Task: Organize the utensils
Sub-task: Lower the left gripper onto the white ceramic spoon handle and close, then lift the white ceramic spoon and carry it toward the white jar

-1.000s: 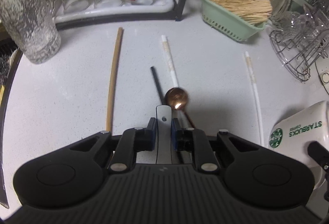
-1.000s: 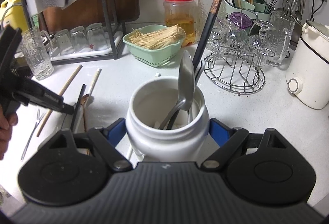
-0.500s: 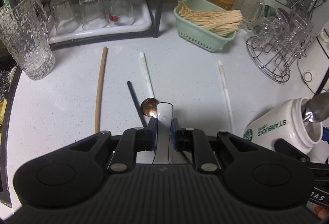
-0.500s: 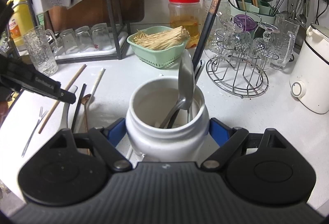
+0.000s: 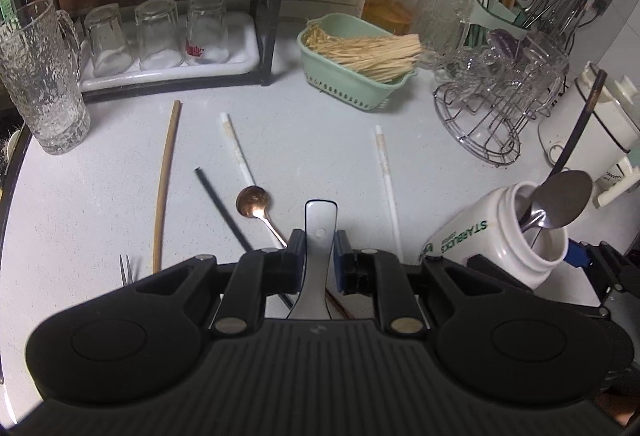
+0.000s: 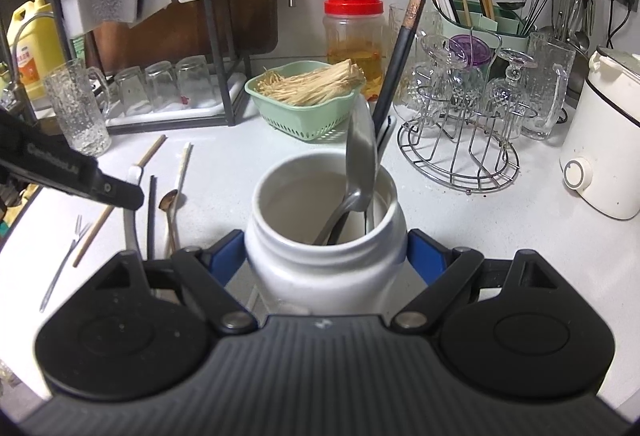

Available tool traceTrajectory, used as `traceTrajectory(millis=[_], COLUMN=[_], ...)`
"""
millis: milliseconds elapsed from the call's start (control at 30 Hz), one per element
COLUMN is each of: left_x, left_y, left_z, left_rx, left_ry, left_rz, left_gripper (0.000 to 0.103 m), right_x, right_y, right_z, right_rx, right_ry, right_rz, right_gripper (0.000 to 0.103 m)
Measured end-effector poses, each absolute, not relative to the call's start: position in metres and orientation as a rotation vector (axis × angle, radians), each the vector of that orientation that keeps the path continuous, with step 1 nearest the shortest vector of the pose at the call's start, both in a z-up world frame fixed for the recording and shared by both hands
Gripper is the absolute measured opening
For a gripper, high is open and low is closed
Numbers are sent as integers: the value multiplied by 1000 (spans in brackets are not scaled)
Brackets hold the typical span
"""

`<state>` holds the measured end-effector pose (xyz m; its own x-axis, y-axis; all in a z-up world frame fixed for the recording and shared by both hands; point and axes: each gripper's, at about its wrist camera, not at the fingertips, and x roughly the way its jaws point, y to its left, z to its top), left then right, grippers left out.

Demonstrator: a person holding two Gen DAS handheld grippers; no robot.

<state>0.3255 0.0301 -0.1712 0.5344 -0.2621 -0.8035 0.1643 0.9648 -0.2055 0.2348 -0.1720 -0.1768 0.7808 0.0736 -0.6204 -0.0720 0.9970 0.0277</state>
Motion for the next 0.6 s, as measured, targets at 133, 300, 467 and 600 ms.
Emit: traceTrajectory(millis=[133,300,467,600], left_x=[326,324,327,328], left_y=[28,19,11,4], left_z=[-161,-155,-153,-150], left_rx=[-123,-115,-107,-87], left_ry=[951,939,938,933], left_rz=[-268,-291,-306,-331], left_gripper=[17,17,17,17], right_x=[235,234,233,233], right_y=[-173,-174,-174,-174], right_z=[-176,-177,-177,-177], right_rx=[0,-2,-5,-9], right_ry=[672,671,673,672], right_rz=[85,89,96,98], right_gripper=[89,89,89,89])
